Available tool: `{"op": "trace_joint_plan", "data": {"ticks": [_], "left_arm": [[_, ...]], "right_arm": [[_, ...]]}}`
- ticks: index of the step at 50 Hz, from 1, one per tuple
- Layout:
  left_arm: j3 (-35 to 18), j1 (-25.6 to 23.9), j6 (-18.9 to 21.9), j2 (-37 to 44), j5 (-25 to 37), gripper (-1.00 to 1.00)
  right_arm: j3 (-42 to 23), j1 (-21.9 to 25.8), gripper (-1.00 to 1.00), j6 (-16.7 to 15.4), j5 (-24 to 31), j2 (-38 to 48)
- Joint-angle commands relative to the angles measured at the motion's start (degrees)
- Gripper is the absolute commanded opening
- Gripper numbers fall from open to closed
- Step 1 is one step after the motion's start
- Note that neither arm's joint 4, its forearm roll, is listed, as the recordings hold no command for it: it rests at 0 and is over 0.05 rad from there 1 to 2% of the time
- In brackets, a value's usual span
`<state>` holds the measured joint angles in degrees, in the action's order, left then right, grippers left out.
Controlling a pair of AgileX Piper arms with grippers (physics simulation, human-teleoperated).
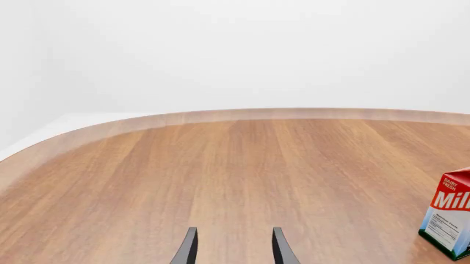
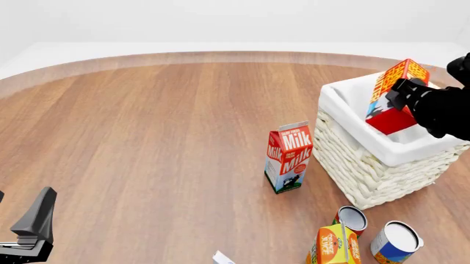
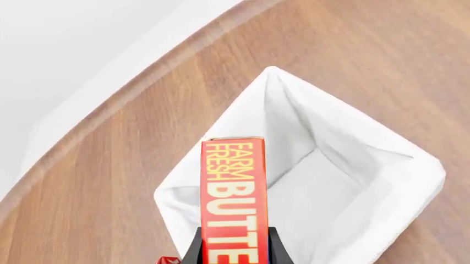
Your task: Pick up the cream cheese box and the butter, and put them in the basket.
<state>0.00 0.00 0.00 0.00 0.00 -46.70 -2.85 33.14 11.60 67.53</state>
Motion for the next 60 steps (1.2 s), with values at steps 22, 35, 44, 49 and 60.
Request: {"op": "trace_joint_plan", "data": {"ticks": [22,35,44,49,60], "left_arm": [[0.0,0.0,0.0,0.0,0.0,1.0],[0.0,0.0,0.0,0.0,0.0,1.0],[0.0,0.0,0.0,0.0,0.0,1.0],[0.0,0.0,0.0,0.0,0.0,1.0],[0.0,0.0,0.0,0.0,0.0,1.0]], "right_arm": [[-1.66,-0.98,-1.0,0.72,-1.68,1.39],[-1.54,-1.56,-1.0,0.85,-2.58,2.53],[-1.85,-1.58,-1.0,0.9,-2.6,3.01],[-1.99,-1.5,-1.0,0.92,-3.05,3.59],[-2.54,-1.36,-1.0,0.85,-3.49,4.73]]}}
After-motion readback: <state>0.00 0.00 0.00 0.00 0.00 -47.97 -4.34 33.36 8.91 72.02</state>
